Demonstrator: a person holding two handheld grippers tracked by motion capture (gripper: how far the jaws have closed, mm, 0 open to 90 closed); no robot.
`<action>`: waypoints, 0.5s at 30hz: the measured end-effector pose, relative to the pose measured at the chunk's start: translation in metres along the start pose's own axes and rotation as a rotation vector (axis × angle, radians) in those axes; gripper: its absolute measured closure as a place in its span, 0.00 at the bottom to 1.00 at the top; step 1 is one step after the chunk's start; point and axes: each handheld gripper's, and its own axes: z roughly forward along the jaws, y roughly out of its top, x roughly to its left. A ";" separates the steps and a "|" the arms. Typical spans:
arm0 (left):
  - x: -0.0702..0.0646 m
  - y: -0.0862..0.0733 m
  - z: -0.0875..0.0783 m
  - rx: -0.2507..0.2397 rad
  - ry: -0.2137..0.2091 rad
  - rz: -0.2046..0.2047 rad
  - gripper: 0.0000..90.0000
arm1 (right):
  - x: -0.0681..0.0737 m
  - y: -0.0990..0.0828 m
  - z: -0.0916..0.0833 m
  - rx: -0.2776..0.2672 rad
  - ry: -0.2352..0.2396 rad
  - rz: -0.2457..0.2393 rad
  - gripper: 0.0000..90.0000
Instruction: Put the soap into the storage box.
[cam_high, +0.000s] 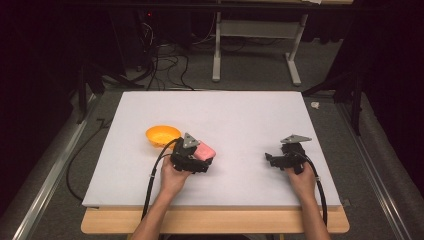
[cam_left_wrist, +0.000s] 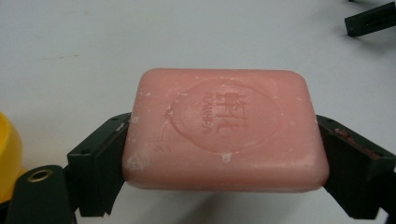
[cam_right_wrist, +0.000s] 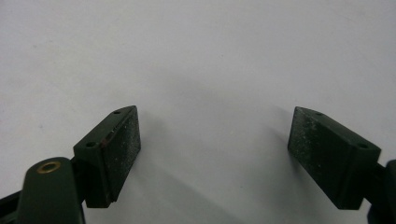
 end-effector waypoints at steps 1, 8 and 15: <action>0.000 0.000 -0.001 0.001 -0.001 -0.001 0.15 | 0.000 0.000 0.000 0.001 -0.001 0.001 0.20; 0.004 -0.005 -0.014 -0.023 0.019 -0.029 0.15 | 0.000 0.000 0.000 0.001 -0.001 0.001 0.20; 0.012 -0.012 -0.025 -0.029 0.026 -0.078 0.15 | 0.000 0.000 0.000 0.001 -0.002 0.000 0.19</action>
